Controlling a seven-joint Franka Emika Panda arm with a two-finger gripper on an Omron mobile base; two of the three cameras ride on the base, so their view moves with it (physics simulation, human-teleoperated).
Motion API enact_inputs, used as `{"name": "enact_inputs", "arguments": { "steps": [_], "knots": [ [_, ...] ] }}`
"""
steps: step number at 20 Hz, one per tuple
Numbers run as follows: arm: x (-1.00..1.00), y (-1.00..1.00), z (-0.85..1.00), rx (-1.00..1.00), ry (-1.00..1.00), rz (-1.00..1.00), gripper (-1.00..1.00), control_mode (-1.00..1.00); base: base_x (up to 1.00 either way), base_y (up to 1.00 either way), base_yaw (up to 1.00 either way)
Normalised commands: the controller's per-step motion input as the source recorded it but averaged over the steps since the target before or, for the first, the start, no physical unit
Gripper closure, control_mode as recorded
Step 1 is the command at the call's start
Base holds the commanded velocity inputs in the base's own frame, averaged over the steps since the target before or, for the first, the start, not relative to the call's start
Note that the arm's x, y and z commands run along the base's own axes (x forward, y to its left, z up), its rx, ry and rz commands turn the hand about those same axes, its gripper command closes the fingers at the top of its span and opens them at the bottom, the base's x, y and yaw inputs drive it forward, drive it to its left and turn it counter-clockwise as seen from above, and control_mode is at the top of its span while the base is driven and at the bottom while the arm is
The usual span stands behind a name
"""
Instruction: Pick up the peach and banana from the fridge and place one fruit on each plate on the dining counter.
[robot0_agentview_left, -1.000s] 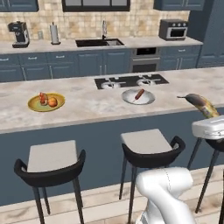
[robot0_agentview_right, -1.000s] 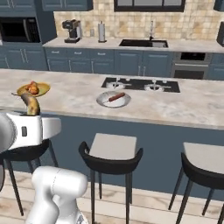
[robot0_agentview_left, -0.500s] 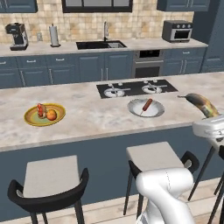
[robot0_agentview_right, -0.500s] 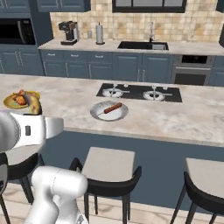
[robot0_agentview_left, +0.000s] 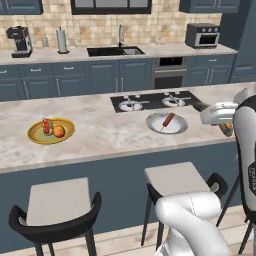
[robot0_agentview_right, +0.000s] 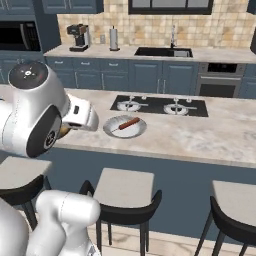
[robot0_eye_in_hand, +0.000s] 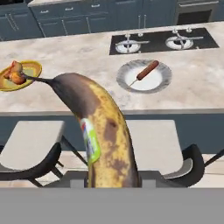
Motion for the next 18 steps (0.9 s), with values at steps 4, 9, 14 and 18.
{"name": "enact_inputs", "arguments": {
  "steps": [4,9,14,18],
  "knots": [
    [1.00,-0.12,-0.28,0.00,0.49,0.08,1.00,-1.00,0.00,0.00,0.00],
    [0.91,-0.07,-0.51,-0.01,0.25,0.19,1.00,-1.00,0.00,0.00,0.00],
    [0.49,-0.09,-0.50,-0.02,0.04,0.34,1.00,-1.00,0.00,0.00,0.00],
    [0.38,-0.22,-0.38,-0.03,0.00,0.34,1.00,-1.00,0.00,0.00,0.00]
  ]
}}
